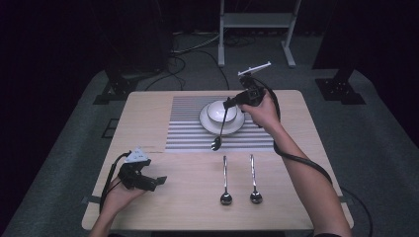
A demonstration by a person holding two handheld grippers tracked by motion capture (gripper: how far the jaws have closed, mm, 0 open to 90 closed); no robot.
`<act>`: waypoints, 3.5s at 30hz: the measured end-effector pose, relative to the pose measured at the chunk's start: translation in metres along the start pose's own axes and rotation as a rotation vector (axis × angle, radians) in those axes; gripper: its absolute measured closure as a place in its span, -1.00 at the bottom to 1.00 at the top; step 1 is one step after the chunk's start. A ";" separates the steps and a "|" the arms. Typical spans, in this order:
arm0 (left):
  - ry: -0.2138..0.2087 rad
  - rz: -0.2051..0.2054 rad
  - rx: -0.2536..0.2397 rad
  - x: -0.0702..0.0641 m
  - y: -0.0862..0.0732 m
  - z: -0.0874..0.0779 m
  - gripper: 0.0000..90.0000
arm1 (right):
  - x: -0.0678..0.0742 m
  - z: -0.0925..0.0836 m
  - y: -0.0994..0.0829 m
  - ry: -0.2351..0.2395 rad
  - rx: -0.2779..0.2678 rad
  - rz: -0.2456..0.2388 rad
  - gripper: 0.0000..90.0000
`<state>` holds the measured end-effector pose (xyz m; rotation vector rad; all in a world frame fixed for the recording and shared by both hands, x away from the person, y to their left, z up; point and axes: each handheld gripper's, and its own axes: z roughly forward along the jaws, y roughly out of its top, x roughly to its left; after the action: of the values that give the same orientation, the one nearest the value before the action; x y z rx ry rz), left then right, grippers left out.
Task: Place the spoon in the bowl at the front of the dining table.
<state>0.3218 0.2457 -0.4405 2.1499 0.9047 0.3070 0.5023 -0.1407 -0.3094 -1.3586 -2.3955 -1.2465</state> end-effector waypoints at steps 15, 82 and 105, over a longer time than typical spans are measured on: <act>-0.001 -0.003 -0.004 0.001 0.000 -0.001 -0.91 | -0.007 -0.010 0.011 -0.038 -0.049 0.028 0.96; -0.006 -0.005 -0.022 0.002 -0.001 -0.002 -0.90 | -0.053 -0.012 0.047 -0.236 -0.202 0.175 0.96; -0.009 -0.001 -0.020 0.002 -0.001 -0.001 -0.90 | -0.067 0.015 0.035 -0.275 -0.180 0.195 0.96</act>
<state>0.3219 0.2480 -0.4405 2.1310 0.8944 0.3043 0.5720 -0.1651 -0.3295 -1.8783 -2.2868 -1.3237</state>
